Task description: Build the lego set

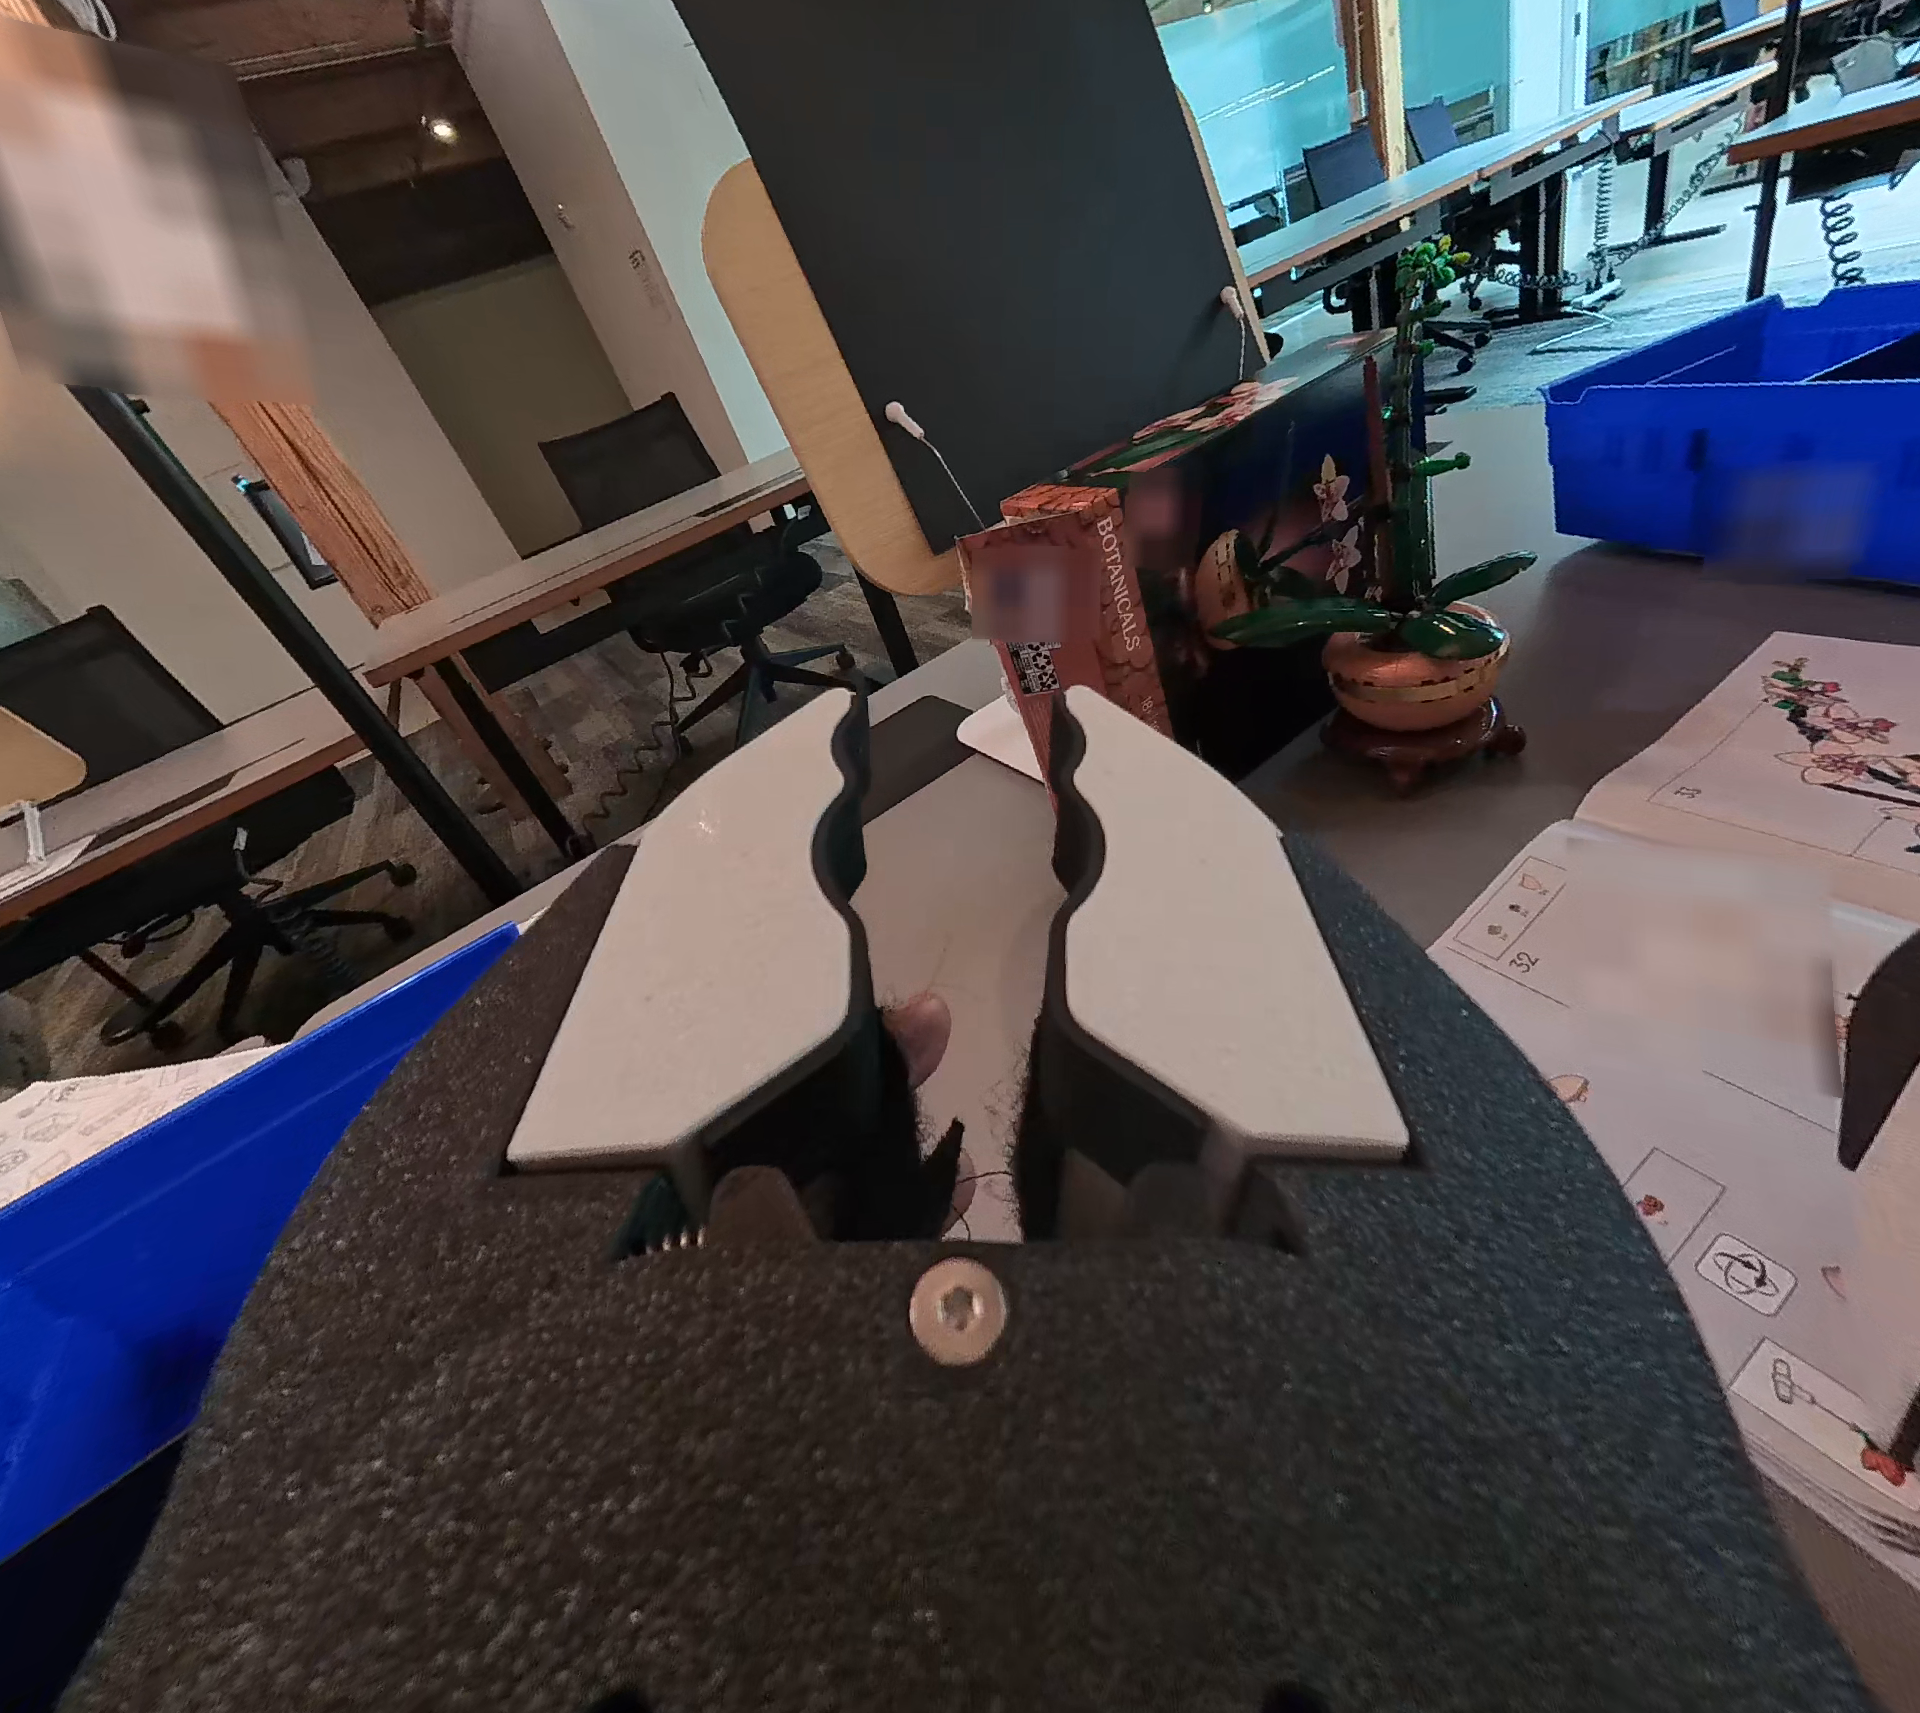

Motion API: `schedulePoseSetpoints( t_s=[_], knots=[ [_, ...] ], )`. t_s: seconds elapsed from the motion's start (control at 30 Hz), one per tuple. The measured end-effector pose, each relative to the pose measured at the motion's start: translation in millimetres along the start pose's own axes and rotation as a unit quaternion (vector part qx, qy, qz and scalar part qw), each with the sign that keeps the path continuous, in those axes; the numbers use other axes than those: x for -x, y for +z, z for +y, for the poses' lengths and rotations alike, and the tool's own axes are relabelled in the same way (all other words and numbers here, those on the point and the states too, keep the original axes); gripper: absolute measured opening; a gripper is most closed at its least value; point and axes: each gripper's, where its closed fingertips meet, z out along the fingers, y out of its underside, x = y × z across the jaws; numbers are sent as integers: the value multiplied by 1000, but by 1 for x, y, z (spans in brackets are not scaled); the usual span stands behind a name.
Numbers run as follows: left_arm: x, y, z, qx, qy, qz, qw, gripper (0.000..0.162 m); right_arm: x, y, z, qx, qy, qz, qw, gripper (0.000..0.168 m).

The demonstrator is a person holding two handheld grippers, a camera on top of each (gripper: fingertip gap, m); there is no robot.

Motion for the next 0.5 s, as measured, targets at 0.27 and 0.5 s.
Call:
schedulePoseSetpoints(
  t_s=[0.27,0.5],
  knots=[
    [0,0,0,-1,-3,4,1000,33,-2,-2,-2,-11,17,-7,1000,23],
    [-2,1,-1,-1,-3,4,1000,33,-2,-3,-2,-13,16,-10,1000,23]
  ],
)
